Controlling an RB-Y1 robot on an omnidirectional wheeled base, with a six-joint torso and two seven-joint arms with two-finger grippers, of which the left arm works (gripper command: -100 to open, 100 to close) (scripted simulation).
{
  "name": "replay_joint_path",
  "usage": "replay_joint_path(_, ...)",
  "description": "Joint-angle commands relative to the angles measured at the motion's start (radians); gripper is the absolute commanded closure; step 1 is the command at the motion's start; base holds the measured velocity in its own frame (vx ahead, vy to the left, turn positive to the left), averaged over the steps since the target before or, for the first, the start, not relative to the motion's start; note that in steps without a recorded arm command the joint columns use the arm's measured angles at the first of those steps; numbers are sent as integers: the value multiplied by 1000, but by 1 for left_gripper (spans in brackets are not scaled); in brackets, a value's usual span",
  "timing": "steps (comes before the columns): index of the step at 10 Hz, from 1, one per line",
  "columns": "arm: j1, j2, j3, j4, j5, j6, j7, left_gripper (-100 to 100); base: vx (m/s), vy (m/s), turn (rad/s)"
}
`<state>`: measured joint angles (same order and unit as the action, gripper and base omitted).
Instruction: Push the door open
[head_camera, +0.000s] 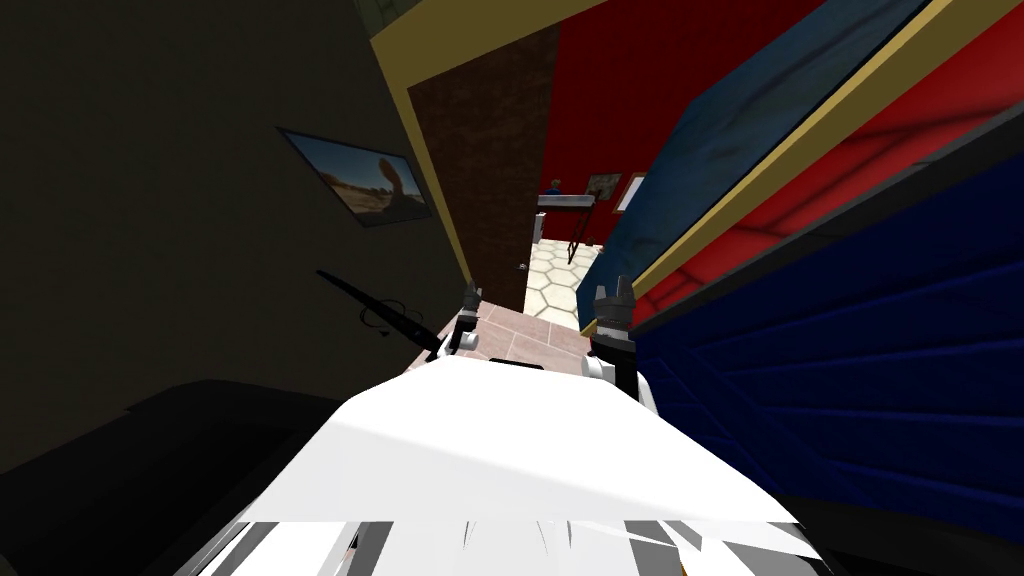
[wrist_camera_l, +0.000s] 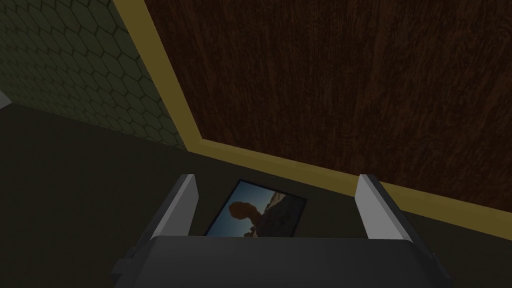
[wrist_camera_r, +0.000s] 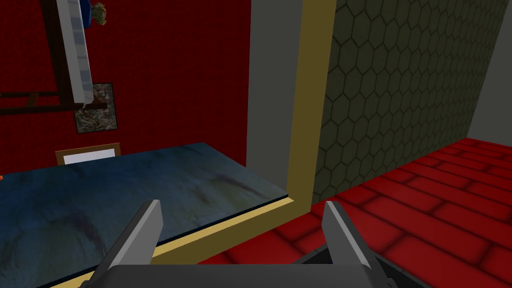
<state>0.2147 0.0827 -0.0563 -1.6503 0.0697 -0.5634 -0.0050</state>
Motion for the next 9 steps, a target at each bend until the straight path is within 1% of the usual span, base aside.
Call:
replay_joint_path(1,-20,3,-1,50,2,-14,-1,-100,107,13,-49)
replay_joint_path(2,-20,3,-1,55,2,-14,-1,-100,70,7,-15)
replay_joint_path(7,-81,1,-7,212,5,-50,-12,-100,81,4,-39)
replay_joint_path(8,-93,-1,-8,240,5,-58,-14,-100,99,0,-40)
replay_joint_path(9,-93,-1,-8,248,5,-58,-14,-100,75,2,-12)
